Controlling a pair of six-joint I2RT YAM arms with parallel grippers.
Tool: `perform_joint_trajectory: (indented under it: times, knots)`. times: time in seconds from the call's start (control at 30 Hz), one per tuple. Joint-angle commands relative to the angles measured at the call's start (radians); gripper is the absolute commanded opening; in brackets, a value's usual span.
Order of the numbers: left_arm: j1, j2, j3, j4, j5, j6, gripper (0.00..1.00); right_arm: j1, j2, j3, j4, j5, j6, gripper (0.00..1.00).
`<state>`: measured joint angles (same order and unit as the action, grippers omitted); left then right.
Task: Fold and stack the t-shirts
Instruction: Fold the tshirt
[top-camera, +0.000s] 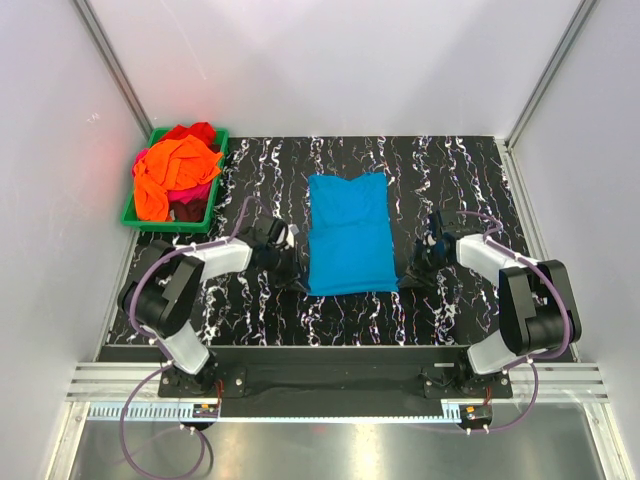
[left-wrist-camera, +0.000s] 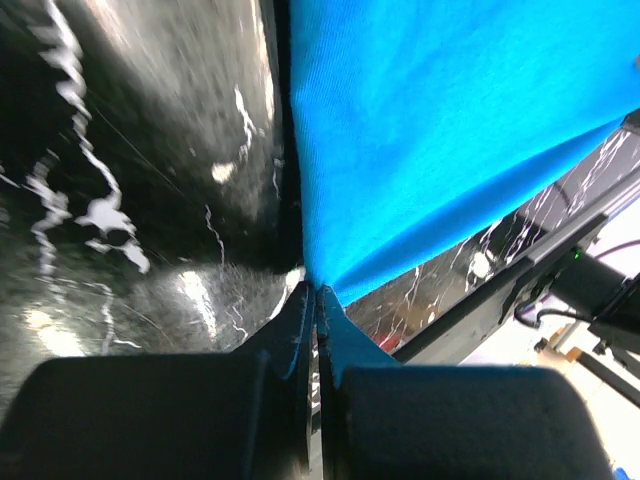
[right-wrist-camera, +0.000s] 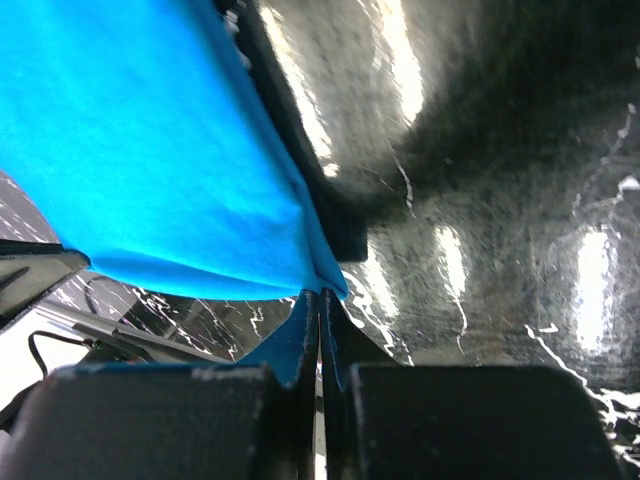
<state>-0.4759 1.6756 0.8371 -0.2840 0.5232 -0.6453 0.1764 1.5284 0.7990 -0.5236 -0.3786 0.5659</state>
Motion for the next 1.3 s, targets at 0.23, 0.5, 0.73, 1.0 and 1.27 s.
perform_joint_trajectory:
  times: [0.23, 0.5, 0.73, 1.0, 1.27]
  knots:
    - [-0.026, -0.01, -0.013, 0.054, 0.031, 0.004, 0.0, -0.005, -0.06, -0.037, -0.046, 0.067, 0.026, 0.0]
    - [-0.036, -0.03, -0.049, 0.02, 0.023, 0.006, 0.14, -0.003, -0.123, -0.115, -0.067, 0.09, 0.058, 0.0]
    - [-0.038, -0.143, -0.095, -0.032, 0.004, -0.031, 0.45, -0.003, -0.246, -0.116, -0.125, 0.081, 0.075, 0.32]
    - [-0.061, -0.117, -0.095, 0.103, 0.037, -0.146, 0.53, -0.003, -0.179, -0.104, -0.122, 0.055, 0.035, 0.43]
    - [-0.136, -0.07, -0.109, 0.149, -0.049, -0.218, 0.54, -0.003, -0.079, -0.087, -0.104, 0.072, 0.026, 0.44]
